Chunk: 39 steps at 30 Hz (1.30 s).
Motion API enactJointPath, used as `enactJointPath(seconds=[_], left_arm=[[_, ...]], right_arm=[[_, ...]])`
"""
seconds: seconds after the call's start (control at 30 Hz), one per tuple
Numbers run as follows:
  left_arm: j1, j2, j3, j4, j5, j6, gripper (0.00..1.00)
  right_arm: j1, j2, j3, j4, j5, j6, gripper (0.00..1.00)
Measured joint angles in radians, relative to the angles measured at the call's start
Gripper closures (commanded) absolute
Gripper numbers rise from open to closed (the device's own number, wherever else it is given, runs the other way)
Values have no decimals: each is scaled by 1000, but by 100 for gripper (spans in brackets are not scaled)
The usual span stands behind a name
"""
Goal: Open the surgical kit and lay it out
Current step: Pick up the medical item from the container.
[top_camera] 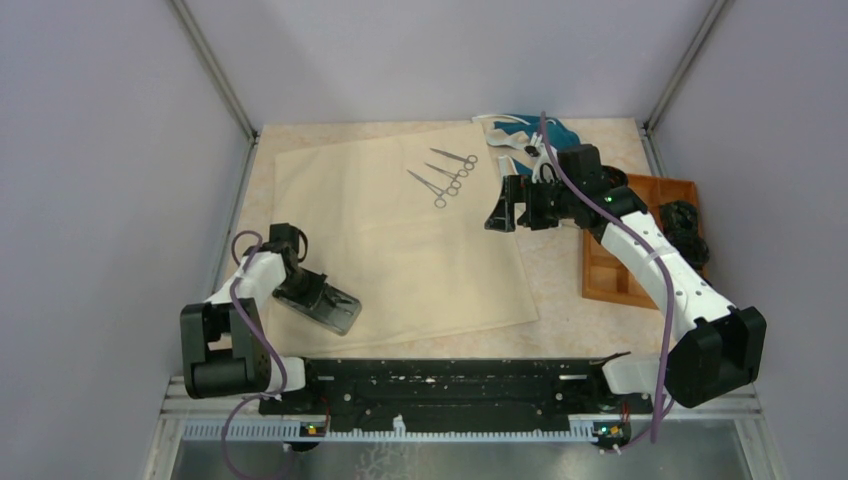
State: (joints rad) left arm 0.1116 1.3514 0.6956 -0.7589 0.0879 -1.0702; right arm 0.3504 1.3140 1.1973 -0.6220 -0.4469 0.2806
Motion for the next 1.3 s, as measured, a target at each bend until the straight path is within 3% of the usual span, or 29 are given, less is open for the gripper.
enactJointPath(seconds=[0.13, 0.27, 0.53, 1.07, 1.3], left_arm=[[0, 5, 0, 0, -3, 0, 80], [0, 13, 0, 0, -2, 3, 91], [0, 11, 12, -20, -7, 9, 100], [0, -118, 74, -133, 4, 16, 100], [-14, -142, 125, -85, 97, 204, 100]], right_arm=[[0, 0, 0, 0, 0, 0, 1], [0, 0, 0, 0, 0, 0, 1], [0, 0, 0, 0, 0, 0, 1], [0, 0, 0, 0, -19, 0, 1], [0, 25, 0, 7, -109, 8, 5]])
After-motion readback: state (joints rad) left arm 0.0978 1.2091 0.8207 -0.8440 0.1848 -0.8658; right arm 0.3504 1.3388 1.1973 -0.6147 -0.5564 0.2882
